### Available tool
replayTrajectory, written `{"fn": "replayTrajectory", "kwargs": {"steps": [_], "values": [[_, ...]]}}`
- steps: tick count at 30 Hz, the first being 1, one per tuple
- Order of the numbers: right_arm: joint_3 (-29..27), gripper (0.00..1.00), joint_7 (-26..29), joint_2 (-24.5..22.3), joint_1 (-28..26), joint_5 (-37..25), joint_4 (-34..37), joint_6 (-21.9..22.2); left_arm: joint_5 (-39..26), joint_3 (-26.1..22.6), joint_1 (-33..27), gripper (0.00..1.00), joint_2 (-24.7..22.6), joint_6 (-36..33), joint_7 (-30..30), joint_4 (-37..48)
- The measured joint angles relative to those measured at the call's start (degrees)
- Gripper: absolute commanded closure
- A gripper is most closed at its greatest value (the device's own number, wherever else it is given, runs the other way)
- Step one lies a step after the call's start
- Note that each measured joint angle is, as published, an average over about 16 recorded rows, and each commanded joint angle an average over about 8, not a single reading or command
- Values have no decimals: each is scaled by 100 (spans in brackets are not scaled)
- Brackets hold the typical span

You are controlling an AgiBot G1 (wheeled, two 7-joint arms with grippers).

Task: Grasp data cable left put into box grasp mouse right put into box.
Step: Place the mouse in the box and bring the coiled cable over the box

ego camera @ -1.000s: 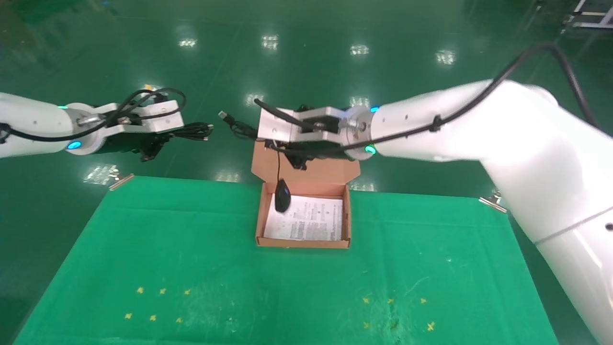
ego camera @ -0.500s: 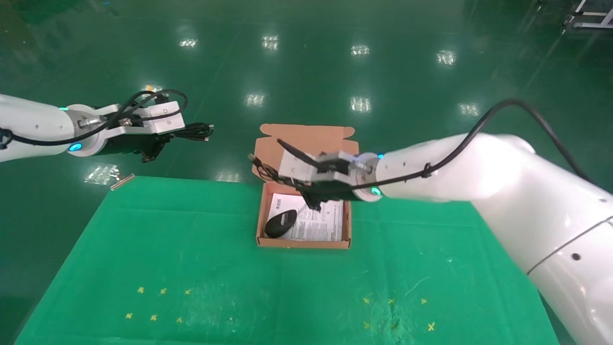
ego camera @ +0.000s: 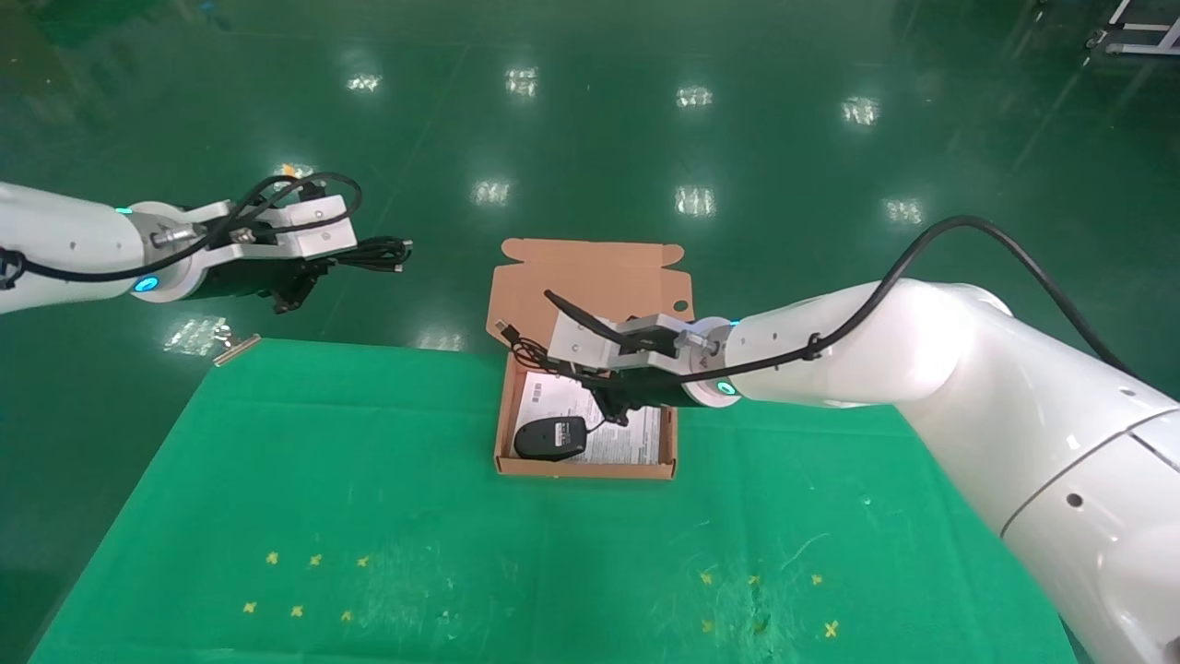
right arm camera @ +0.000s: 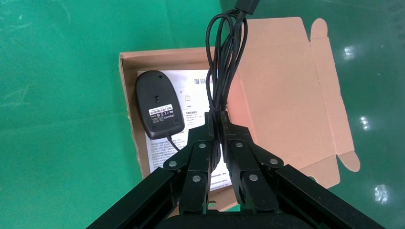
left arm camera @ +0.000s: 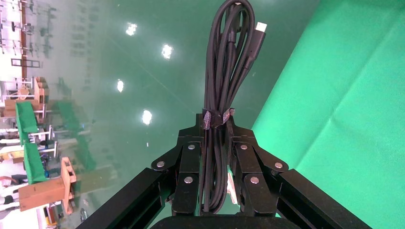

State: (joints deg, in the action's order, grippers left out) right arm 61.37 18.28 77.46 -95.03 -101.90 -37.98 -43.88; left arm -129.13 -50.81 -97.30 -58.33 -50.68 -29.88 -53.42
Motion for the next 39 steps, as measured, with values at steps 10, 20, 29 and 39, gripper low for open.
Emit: {"fn": "replayTrajectory", "kwargs": {"steps": [10,20,29,39], "values": [[82,0,99,-218,-88,44,-198,-24,330,-16,272,100,-190,233,290,-62],[65,0,375,-852,-277,-125,-661,-95,990,-64,727,100,-703,828,1178,207],[53,0,939,-1632,-409,-446,-1528,-248,1770,-74,1011,100,-1439,1471,2487,1075],[71,0,1650,-2222,-441,-855,-2504,-441,2833,-137,1091,100,-1936,1697,3894,1836]]}}
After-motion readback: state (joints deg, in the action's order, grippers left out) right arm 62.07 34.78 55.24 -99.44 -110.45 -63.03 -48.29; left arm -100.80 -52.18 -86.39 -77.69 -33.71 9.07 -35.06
